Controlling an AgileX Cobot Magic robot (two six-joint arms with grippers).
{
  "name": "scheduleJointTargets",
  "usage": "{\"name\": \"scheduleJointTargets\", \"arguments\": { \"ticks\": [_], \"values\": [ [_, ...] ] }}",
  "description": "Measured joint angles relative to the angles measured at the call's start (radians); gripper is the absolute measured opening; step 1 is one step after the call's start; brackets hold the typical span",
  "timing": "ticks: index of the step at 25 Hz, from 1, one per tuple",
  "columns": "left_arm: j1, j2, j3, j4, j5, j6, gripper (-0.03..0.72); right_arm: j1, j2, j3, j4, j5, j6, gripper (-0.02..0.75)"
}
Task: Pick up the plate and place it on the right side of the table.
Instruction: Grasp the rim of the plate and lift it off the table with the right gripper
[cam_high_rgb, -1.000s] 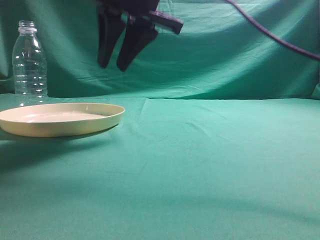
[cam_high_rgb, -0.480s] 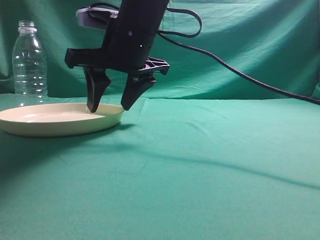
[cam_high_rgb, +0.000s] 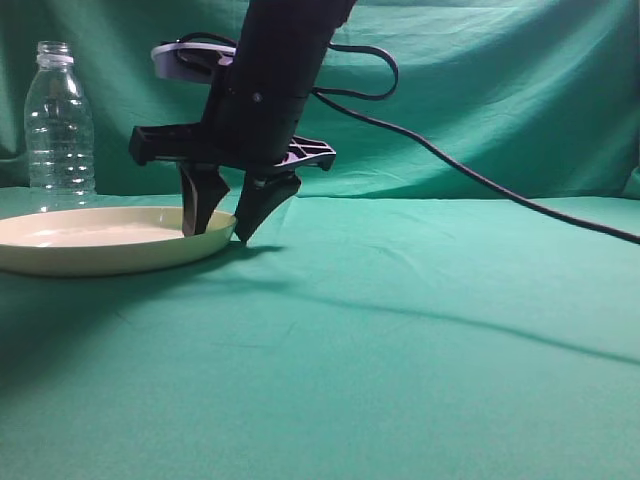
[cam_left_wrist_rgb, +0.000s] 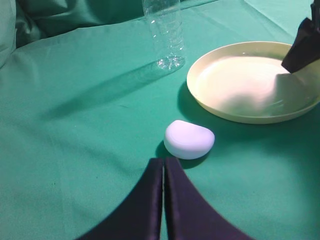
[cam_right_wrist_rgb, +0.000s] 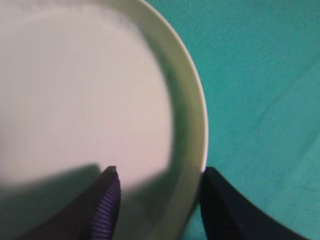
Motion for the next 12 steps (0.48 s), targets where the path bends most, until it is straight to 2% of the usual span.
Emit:
{"name": "scheduleJointTargets", "arguments": {
  "ticks": [4,7,9,11,12],
  "values": [
    [0.0,0.0,0.0,0.0,0.0,0.0,0.0,0.0,0.002,0.0,0.002,-0.002,0.0,0.368],
    [0.0,0.0,0.0,0.0,0.0,0.0,0.0,0.0,0.002,0.0,0.002,-0.006,0.0,0.251],
    [0.0,0.0,0.0,0.0,0.0,0.0,0.0,-0.002,0.002,-0.001,-0.001,-0.009,0.005,0.109],
    [0.0,0.0,0.0,0.0,0.0,0.0,0.0,-0.002,0.001,-0.008,-0.018,-0.01,0.048,0.057],
    [0.0,0.0,0.0,0.0,0.0,0.0,0.0,-0.002,-0.001,-0.012,-0.041,-0.001,0.074,0.073]
  ]
}}
